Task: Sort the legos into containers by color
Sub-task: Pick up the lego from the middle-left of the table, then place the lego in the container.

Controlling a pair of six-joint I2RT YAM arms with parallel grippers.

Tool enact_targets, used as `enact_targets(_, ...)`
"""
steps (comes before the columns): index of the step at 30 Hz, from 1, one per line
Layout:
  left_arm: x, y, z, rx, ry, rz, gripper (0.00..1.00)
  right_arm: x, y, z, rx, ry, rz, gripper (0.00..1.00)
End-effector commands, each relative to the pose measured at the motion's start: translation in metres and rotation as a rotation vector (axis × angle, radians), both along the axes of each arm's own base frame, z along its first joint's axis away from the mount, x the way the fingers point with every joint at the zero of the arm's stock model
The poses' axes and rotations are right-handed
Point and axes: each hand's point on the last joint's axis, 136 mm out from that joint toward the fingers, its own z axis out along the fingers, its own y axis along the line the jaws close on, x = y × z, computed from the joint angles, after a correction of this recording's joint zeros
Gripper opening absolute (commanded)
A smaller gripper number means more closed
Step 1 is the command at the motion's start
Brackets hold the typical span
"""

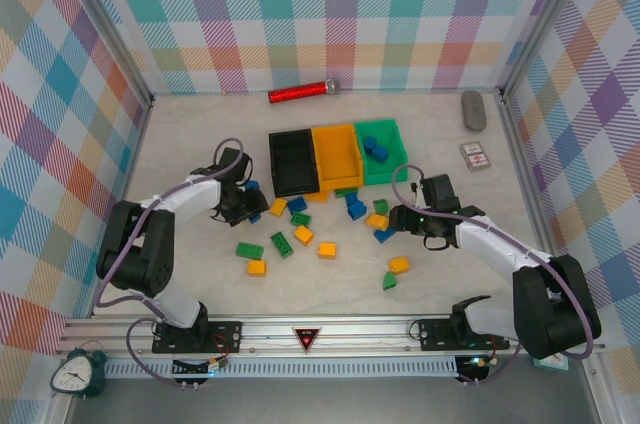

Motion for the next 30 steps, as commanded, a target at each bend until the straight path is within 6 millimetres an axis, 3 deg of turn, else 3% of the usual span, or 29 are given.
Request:
enact_targets(1,0.002,0.001,-0.001,0.049,0.017,-0.023,0.48,0.002,0.002,0.002,0.024,-0.021,-0.006,0.63)
enact_targets(7,-0.001,0.001,-0.003,0.090,0.023,-0.046,0.31,0.003,0.000,0.003,0.017,-0.030,-0.016,0.63)
enact_targets(9,-0.001,0.001,0.001,0.104,0.008,-0.048,0.30,0.003,-0.001,0.003,0.016,-0.029,-0.018,0.63)
enact_targets(16,0.004,-0.003,0.037,0.131,-0.095,-0.059,0.28,0.003,-0.003,0.004,0.010,-0.041,-0.028,0.63)
enact_targets(20,0.010,-0.011,0.070,0.119,-0.176,-0.064,0.28,0.003,-0.004,0.004,0.008,-0.045,-0.031,0.63)
enact_targets(25,0.028,-0.051,0.120,0.034,-0.298,-0.106,0.28,0.002,-0.006,0.004,0.003,-0.050,-0.041,0.63)
enact_targets(30,0.059,-0.118,0.162,-0.036,-0.409,-0.211,0.28,0.003,-0.007,0.004,-0.002,-0.051,-0.048,0.63)
